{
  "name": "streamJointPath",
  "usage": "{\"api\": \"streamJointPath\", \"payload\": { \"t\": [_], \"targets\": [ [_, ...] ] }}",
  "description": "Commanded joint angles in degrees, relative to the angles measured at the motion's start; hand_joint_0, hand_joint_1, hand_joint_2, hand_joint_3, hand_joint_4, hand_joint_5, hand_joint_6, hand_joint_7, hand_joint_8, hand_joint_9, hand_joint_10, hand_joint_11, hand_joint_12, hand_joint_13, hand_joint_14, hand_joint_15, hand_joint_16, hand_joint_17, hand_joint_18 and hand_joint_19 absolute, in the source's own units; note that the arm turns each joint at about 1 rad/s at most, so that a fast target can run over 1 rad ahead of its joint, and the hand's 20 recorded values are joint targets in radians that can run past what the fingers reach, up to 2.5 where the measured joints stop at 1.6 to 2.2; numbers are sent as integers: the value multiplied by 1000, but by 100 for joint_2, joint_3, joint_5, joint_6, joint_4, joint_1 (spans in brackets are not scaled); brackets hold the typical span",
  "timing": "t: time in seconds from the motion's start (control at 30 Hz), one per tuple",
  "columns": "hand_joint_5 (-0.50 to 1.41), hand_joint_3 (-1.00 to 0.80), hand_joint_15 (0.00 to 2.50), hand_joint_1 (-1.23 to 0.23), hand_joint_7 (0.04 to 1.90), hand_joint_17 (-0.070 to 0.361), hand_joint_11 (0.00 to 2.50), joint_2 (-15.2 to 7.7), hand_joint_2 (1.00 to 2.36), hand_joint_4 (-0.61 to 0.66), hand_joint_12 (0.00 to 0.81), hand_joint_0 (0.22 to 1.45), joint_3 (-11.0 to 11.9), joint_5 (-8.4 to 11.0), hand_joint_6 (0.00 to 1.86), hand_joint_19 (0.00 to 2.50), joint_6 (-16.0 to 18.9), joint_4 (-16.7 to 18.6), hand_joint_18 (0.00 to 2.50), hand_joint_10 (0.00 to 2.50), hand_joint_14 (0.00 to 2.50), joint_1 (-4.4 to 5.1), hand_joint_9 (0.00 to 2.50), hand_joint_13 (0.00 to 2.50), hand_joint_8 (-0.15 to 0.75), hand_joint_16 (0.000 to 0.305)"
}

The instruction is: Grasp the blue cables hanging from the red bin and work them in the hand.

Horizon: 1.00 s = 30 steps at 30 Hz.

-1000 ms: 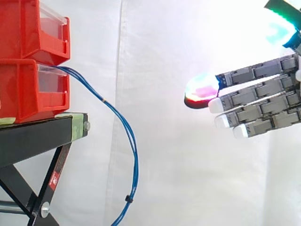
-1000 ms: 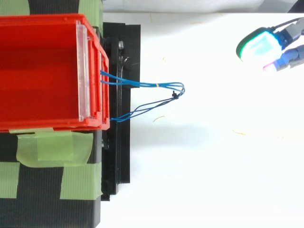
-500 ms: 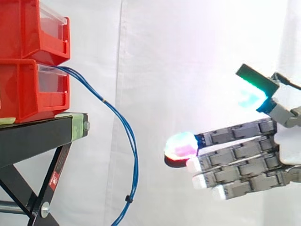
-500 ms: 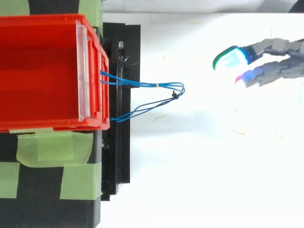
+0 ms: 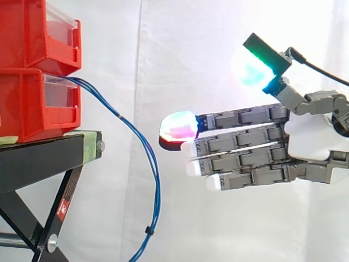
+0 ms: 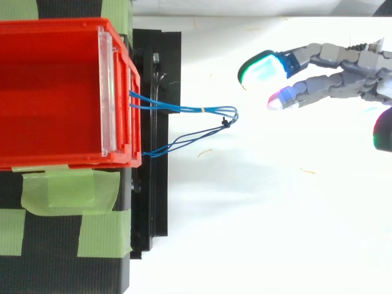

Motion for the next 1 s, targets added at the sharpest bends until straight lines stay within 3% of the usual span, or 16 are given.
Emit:
{"api": "streamJointPath", "payload": {
  "t": [0.0,0.03,0.1,0.23,0.47,0.67,0.87,0.97],
  "targets": [
    [-81,-880,410,-561,756,115,372,-286,1003,191,371,729,89,-16,9,476,-65,43,229,11,13,-22,457,369,286,51],
    [-81,-877,409,-561,759,116,373,-594,1003,191,371,729,97,-34,9,476,67,184,230,9,15,-31,457,368,285,51],
    [-78,-880,410,-562,760,116,372,-901,1004,191,371,729,115,-77,8,476,322,438,232,11,13,-40,458,370,286,52],
    [-77,-877,416,-562,761,116,373,-1121,1003,192,372,728,247,-95,8,473,700,720,234,9,14,-57,458,370,286,52],
    [-77,-881,413,-562,763,116,381,-1112,1004,192,373,728,423,-104,8,475,638,438,234,11,15,-75,462,372,287,51],
    [-74,-879,415,-562,762,116,386,-1138,1003,194,374,728,449,-86,9,475,410,465,236,12,14,-75,461,376,286,51],
    [-74,-884,420,-562,765,116,384,-1393,1004,195,374,729,572,-139,8,485,506,482,236,9,14,-101,463,377,287,51],
    [-73,-884,419,-562,765,116,395,-1543,1004,194,374,729,695,-227,8,492,726,509,239,10,15,-128,465,377,288,52]
  ]
}}
